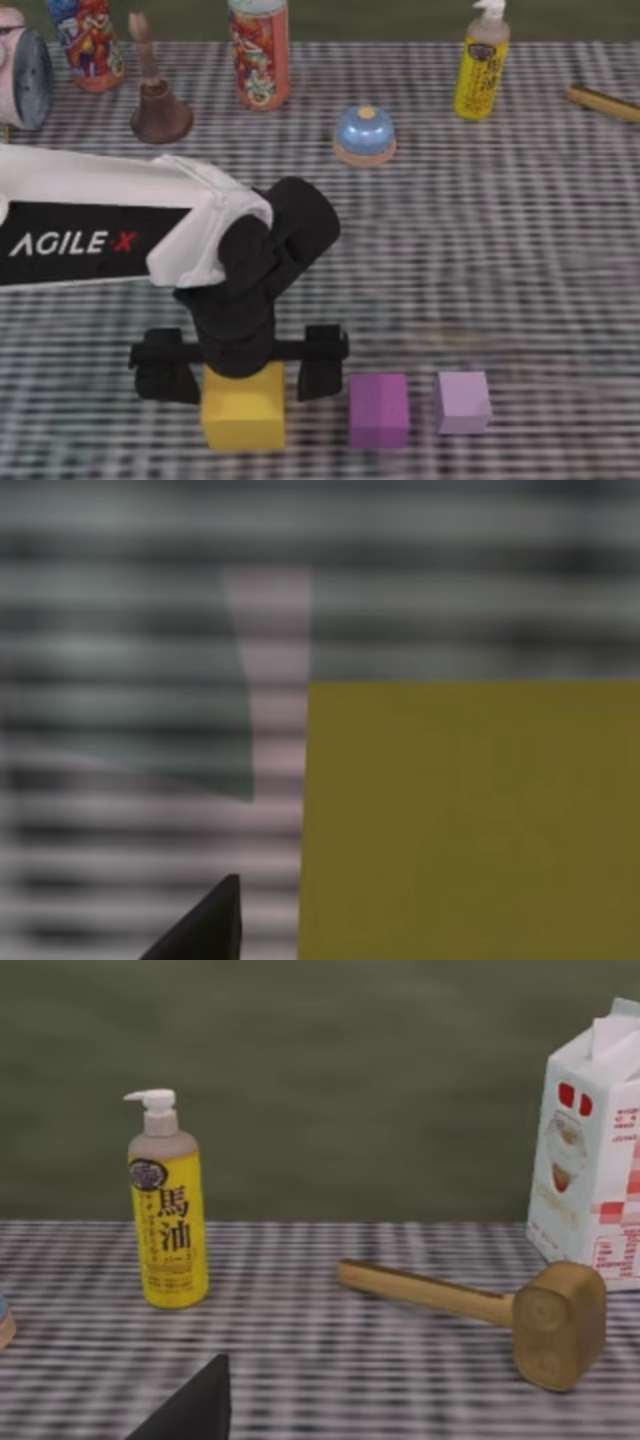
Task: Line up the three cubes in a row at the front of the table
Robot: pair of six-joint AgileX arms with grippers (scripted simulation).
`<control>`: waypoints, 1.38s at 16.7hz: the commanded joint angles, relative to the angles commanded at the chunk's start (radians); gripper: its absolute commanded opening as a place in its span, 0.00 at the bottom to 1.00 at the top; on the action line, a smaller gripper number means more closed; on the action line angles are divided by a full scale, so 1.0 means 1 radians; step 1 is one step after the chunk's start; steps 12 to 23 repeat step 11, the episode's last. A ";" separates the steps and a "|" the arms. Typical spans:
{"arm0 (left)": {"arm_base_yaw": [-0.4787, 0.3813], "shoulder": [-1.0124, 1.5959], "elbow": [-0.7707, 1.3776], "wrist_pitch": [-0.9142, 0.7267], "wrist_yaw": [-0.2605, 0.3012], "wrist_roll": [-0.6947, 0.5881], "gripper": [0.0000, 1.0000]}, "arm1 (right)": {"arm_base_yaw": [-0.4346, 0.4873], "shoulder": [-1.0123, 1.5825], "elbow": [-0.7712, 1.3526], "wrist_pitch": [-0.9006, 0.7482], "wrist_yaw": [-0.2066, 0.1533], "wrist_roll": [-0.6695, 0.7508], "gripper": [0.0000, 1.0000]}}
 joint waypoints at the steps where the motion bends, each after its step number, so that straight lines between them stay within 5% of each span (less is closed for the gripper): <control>1: 0.000 -0.001 0.003 -0.003 0.000 0.000 1.00 | 0.000 0.000 0.000 0.000 0.000 0.000 1.00; 9: 0.015 -0.096 0.161 -0.263 0.000 -0.005 1.00 | 0.000 0.000 0.000 0.000 0.000 0.000 1.00; 23: 0.017 -0.105 0.171 -0.275 0.000 -0.004 1.00 | 0.000 0.000 0.000 0.000 0.000 0.000 1.00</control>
